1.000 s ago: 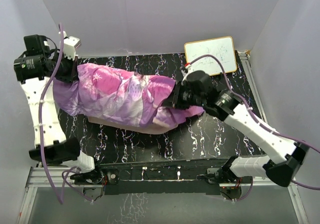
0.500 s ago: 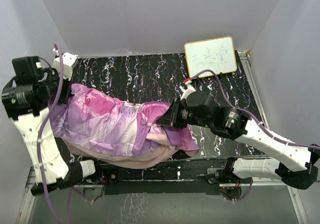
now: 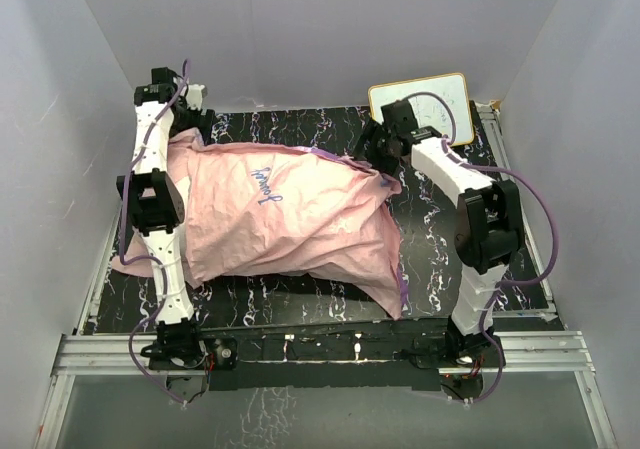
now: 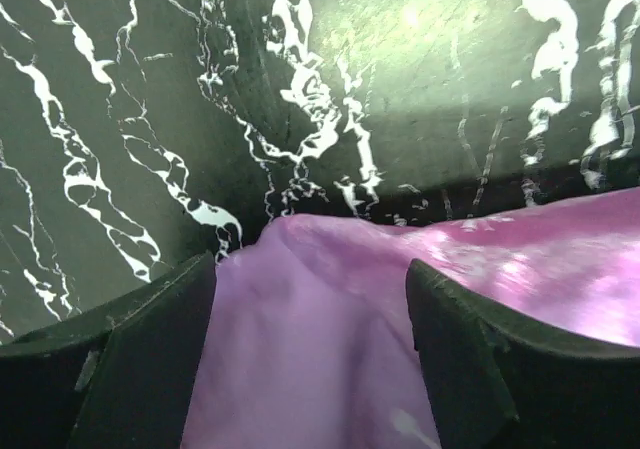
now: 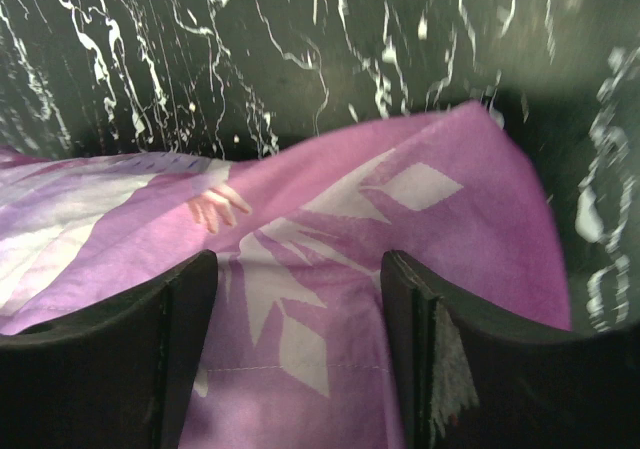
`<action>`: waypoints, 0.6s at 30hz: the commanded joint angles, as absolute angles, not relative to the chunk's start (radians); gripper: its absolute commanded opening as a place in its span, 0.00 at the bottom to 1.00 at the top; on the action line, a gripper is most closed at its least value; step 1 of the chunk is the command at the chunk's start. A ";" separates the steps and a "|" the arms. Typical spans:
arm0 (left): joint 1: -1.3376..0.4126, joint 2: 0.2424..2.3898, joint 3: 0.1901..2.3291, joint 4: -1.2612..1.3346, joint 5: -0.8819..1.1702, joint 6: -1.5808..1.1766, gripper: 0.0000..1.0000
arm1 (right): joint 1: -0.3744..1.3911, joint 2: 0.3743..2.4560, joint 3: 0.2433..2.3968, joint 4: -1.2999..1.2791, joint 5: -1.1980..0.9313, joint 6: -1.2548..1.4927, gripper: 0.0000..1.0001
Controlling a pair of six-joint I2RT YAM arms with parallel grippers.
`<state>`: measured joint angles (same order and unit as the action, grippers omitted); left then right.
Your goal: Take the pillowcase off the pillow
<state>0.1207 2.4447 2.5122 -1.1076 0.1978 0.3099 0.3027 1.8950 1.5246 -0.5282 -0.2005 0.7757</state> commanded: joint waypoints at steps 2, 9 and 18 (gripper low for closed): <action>0.114 2.092 2.416 -0.985 0.234 0.311 0.81 | 0.309 1.787 1.715 -0.553 -0.031 0.558 0.83; 0.162 1.840 2.125 -1.036 0.305 0.395 0.89 | 0.421 1.704 1.765 -0.522 0.140 0.451 0.98; 0.280 1.619 1.746 -1.145 0.379 0.605 0.88 | 0.751 1.838 1.836 -0.505 0.135 0.236 0.98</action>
<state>0.2470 1.6566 1.8866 -1.0485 0.3500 0.4778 0.6659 1.7725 1.8111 -0.5323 0.1570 0.3729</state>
